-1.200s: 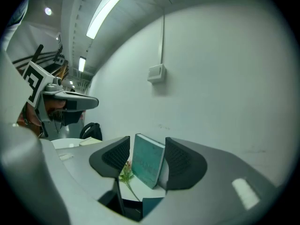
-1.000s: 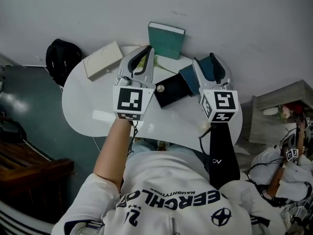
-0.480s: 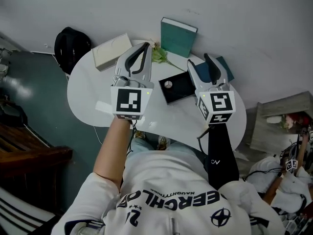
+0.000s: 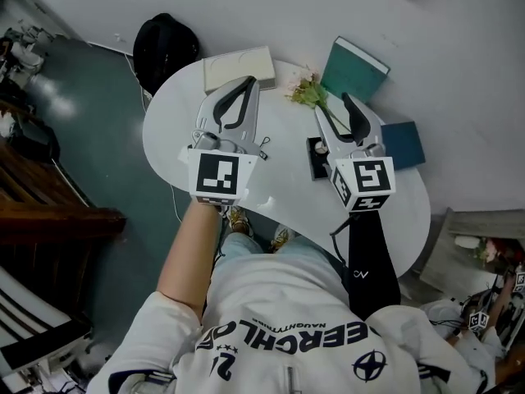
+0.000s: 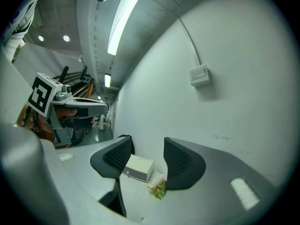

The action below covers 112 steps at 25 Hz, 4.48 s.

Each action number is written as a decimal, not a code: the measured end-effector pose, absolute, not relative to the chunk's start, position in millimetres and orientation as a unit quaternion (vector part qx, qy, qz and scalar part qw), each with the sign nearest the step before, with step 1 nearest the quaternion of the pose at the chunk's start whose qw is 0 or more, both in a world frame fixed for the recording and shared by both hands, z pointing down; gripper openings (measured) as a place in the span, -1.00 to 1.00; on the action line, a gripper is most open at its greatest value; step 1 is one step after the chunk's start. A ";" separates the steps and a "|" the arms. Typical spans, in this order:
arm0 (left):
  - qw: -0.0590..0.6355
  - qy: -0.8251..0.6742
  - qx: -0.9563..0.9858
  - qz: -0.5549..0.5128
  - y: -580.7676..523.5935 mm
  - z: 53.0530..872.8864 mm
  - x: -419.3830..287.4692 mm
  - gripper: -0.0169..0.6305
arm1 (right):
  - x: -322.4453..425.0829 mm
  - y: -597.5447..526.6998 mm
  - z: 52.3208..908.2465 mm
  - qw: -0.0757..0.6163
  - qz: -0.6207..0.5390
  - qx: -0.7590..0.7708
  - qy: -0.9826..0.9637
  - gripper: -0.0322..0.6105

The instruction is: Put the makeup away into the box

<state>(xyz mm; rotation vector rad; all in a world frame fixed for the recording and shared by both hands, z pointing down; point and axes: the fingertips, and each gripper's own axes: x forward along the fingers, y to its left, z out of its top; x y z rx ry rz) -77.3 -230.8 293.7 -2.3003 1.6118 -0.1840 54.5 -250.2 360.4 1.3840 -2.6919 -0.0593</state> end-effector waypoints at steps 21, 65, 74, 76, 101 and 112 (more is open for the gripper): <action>0.136 0.603 -0.784 -0.064 -231.3 307.2 -162.9 -0.93 | -55.1 -260.8 409.2 0.115 0.010 0.381 -0.917 -0.14; 0.063 0.584 -0.806 -0.077 -225.3 351.2 -192.5 -0.93 | -82.7 -203.0 674.7 0.336 0.220 0.298 -0.866 -0.72; 0.076 0.591 -0.800 -0.068 -222.3 340.3 -184.3 -0.93 | -81.3 -242.0 558.0 0.229 0.125 0.331 -0.907 -0.72; 0.080 0.592 -0.799 -0.066 -222.3 337.4 -179.3 -0.93 | -77.0 -248.9 526.5 0.200 0.105 0.340 -0.913 -0.72; 0.108 0.560 -0.820 -0.041 -210.5 314.3 -98.4 -0.93 | 12.9 -234.6 378.1 0.087 -0.024 0.422 -0.902 -0.71; 0.113 0.481 -0.869 -0.023 -216.6 312.8 -2.1 -0.93 | 112.4 -220.9 382.8 0.098 -0.018 0.503 -0.858 -0.71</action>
